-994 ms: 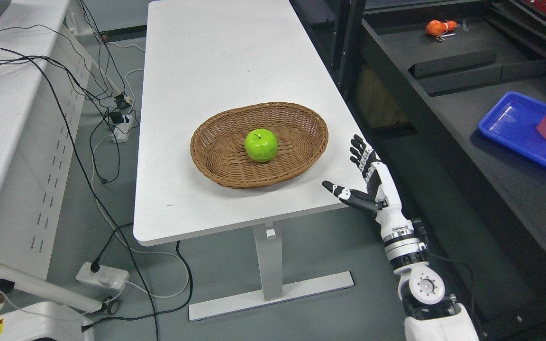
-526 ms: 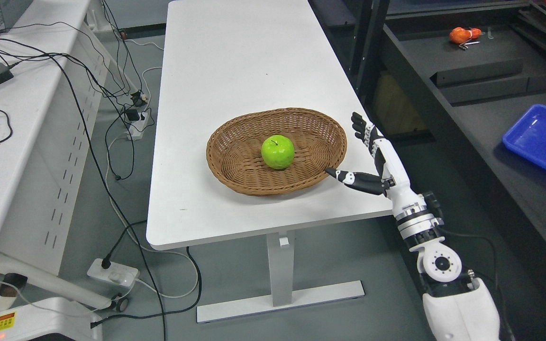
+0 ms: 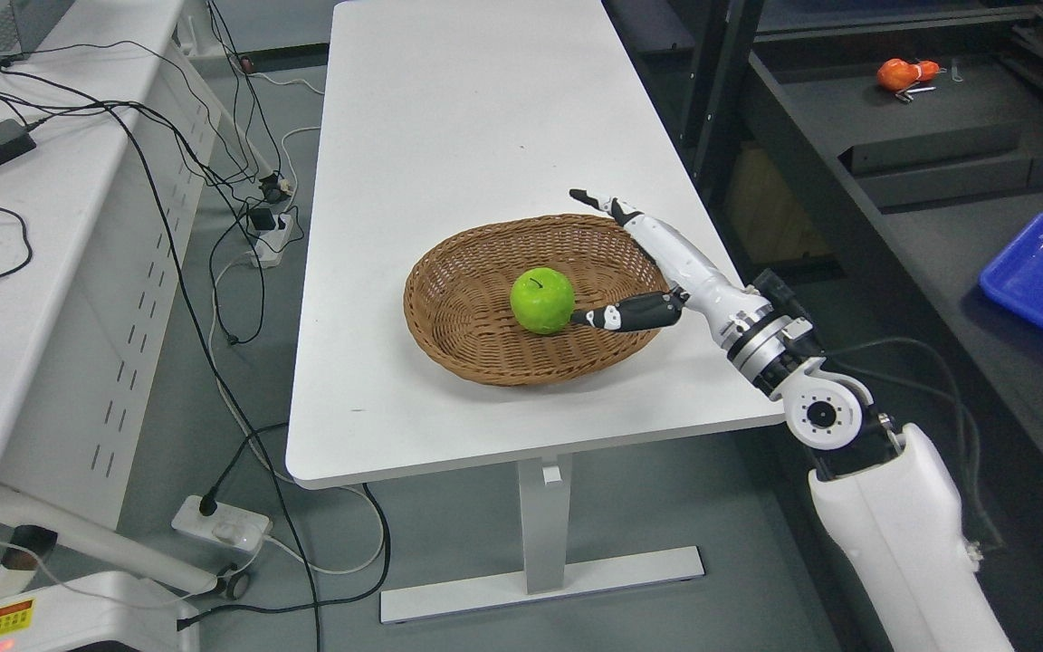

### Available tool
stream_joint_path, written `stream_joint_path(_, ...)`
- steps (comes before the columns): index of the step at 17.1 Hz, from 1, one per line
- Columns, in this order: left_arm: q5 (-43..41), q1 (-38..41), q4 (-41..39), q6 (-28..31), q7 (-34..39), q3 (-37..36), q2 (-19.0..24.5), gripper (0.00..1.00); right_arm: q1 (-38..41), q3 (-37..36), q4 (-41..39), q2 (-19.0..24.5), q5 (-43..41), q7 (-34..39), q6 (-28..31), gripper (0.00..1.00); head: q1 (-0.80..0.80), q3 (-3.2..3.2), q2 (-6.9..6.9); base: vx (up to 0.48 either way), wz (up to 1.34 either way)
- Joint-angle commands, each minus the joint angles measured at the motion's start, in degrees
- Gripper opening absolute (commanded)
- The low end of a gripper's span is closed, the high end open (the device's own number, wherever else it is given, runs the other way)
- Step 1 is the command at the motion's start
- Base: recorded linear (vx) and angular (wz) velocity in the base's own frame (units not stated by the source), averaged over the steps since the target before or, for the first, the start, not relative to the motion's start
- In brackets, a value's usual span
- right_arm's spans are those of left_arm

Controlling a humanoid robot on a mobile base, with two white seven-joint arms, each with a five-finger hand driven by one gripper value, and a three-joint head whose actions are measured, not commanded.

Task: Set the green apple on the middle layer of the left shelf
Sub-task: 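Close the right hand around the green apple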

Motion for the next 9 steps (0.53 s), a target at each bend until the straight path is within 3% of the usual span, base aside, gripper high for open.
stream_joint_path(1, 0.00, -0.01, -0.04, 0.04, 0.02, 0.00, 1.00, 1.00, -6.67, 12.71, 9.73, -4.18, 6.27, 5.14, 0.40, 1.00, 0.00, 0.00, 0.00, 0.027, 0.00)
stream_joint_path(4, 0.00, -0.01, 0.05, 0.04, 0.02, 0.00, 1.00, 1.00, -9.74, 13.25, 15.00, -4.10, 6.36, 6.56, 2.24, 1.00, 0.00, 0.00, 0.00, 0.035, 0.01)
stream_joint_path(9, 0.00, -0.01, -0.04, 0.04, 0.02, 0.00, 1.00, 1.00, -9.75, 16.49, 15.90, -5.58, 6.27, 12.63, 2.43, 1.00, 0.00, 0.00, 0.00, 0.110, 0.03)
